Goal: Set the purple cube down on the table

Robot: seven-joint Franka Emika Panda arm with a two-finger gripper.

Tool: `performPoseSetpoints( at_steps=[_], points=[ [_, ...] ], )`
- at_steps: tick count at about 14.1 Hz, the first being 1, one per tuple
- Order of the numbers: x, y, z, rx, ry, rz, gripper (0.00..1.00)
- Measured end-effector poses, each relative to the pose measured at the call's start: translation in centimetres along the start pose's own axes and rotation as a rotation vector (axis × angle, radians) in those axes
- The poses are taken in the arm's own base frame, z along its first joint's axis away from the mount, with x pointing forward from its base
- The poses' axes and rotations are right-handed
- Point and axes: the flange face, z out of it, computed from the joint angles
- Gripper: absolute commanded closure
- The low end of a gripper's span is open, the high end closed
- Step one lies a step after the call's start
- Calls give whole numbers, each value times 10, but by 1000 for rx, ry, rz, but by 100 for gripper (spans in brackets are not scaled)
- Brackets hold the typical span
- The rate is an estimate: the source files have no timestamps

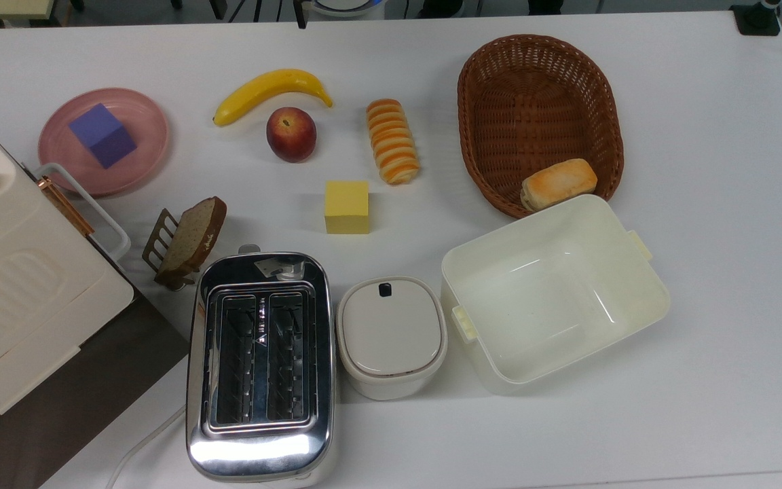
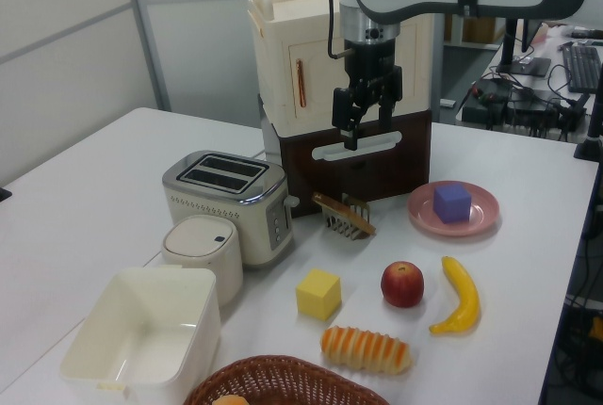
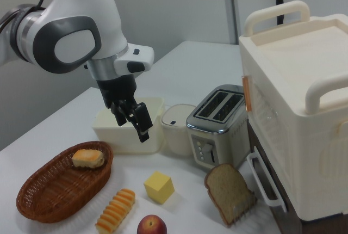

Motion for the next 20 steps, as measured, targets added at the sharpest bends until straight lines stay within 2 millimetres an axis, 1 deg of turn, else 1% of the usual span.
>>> performPoseSetpoints(
  at_steps=[1,3,6,15,16,17,19,20],
  points=[
    [0,6,0,0,0,8,0],
    [1,2,-1,0,13,-66,0],
    [1,-6,-1,0,15,-107,0],
    [1,-5,-1,-3,15,-107,0],
    [1,-1,1,-3,10,-85,0],
    [0,7,6,-4,0,-37,0],
    [-4,35,21,-5,-35,91,0],
    [-6,55,28,-5,-50,167,0]
  ],
)
